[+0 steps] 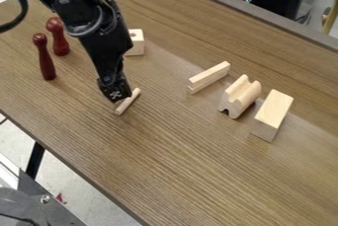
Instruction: Put the long block on top of arch with a ridge
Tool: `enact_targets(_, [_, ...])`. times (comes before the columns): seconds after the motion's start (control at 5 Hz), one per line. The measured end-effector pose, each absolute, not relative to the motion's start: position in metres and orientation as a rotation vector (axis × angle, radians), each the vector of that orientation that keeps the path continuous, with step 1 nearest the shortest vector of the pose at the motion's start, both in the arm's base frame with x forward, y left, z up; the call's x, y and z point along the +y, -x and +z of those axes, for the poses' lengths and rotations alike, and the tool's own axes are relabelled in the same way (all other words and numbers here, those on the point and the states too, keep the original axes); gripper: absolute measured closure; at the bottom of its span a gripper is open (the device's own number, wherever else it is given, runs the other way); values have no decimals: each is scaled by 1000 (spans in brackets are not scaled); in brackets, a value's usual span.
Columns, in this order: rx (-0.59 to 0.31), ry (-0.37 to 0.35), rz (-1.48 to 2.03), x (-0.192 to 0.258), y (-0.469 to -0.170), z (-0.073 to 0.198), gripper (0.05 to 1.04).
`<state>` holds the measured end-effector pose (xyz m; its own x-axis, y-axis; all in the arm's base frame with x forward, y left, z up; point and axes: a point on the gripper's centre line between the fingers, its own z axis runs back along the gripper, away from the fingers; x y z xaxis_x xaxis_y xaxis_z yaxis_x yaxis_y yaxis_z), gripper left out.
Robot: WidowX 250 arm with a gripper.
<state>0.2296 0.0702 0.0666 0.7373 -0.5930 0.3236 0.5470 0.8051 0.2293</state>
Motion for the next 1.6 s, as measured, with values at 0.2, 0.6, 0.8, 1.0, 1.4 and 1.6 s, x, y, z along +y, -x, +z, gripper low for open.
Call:
enact_targets(0.2, [-387, -111, -623, 69, -228, 63, 85])
enact_targets(0.6, [-421, -16, -356, 68, -217, 81, 85])
enact_targets(0.8, [-411, -28, -234, 66, -208, 86, 85])
enact_targets(1.0, [-396, -50, -173, 58, -208, 81, 85])
enact_targets(1.4, [-338, -64, -125, 53, -231, 40, 85])
enact_targets(1.6, [-346, -70, -102, 55, -241, 33, 85])
